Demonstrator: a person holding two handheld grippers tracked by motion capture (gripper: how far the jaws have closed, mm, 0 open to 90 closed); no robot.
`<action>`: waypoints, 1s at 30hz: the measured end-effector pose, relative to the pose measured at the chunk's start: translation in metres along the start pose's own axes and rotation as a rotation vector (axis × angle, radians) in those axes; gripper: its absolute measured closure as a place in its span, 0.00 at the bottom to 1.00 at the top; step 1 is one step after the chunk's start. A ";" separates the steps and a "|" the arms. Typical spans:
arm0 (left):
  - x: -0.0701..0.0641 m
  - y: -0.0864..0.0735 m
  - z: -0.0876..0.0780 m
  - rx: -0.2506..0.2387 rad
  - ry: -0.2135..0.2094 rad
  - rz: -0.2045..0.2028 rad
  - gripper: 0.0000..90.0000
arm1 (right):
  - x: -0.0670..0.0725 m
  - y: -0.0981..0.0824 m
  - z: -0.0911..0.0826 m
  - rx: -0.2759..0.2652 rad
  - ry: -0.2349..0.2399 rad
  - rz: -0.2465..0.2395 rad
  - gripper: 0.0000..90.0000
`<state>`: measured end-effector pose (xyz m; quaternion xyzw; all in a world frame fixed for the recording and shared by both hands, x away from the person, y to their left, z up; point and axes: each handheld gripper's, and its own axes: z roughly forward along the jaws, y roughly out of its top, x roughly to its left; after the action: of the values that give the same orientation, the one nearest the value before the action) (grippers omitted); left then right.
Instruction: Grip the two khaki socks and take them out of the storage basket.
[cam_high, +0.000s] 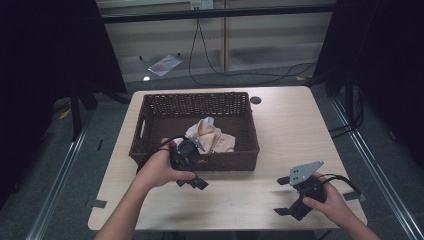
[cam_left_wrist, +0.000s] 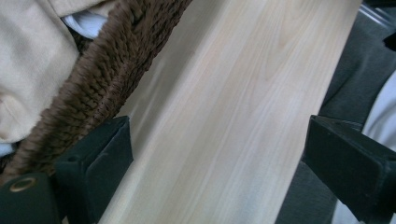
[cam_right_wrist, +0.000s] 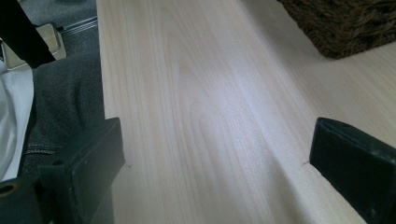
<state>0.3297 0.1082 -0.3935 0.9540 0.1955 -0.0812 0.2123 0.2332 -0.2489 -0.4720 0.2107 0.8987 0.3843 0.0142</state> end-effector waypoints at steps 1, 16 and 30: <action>0.001 0.002 -0.003 -0.010 -0.004 -0.011 0.09 | 0.000 0.000 0.000 0.000 0.000 0.000 0.03; 0.015 0.022 -0.038 -0.018 0.018 -0.058 0.10 | 0.000 0.000 0.001 0.001 0.006 0.004 0.03; 0.044 0.034 -0.051 -0.033 0.066 -0.130 0.10 | 0.000 0.000 0.001 0.004 0.007 0.001 0.03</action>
<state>0.3873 0.1167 -0.3449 0.9379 0.2652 -0.0599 0.2155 0.2336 -0.2485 -0.4728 0.2097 0.8995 0.3832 0.0104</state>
